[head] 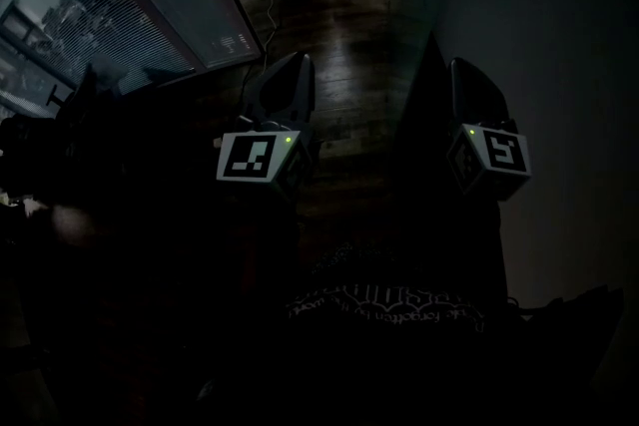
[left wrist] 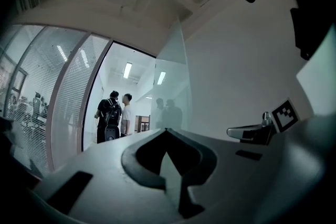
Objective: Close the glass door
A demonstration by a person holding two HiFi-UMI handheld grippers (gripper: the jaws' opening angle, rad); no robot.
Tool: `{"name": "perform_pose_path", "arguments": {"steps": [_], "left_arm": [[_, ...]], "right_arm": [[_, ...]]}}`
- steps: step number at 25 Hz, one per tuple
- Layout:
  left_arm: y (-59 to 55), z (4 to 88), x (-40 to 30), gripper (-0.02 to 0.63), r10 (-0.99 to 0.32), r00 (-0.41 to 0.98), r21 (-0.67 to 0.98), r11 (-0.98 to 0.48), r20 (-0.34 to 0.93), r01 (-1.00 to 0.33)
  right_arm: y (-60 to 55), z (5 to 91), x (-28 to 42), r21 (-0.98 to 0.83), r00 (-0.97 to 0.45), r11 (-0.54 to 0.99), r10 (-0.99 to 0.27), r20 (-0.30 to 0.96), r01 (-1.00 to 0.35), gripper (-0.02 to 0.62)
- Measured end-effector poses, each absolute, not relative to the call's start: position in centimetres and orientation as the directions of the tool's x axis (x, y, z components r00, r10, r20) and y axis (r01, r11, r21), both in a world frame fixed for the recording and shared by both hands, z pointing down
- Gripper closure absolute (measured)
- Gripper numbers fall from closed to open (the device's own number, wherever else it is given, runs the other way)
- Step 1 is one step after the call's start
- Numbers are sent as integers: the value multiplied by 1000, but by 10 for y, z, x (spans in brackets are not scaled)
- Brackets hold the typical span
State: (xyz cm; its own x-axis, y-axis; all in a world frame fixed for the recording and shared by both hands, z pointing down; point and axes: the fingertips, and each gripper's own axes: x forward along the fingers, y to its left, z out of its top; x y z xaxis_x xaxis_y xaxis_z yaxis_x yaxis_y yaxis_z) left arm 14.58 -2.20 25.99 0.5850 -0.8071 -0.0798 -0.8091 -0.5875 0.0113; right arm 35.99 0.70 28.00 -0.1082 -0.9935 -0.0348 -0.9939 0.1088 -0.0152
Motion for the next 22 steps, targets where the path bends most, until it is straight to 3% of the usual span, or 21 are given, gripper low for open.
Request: {"name": "perform_pose_path", "arguments": {"steps": [18,22], "left_arm": [[-97,272,146,611,-754,653,9,-655,-67,-755],[-110,273,145,611,-764,641,14,-643,-67,-765]], "right_arm": [[-61,291,361,-30,-35,36,-999,-27,-999,591],[-79,295,370,-33,-37,37,-999,-7,-999,520]]}}
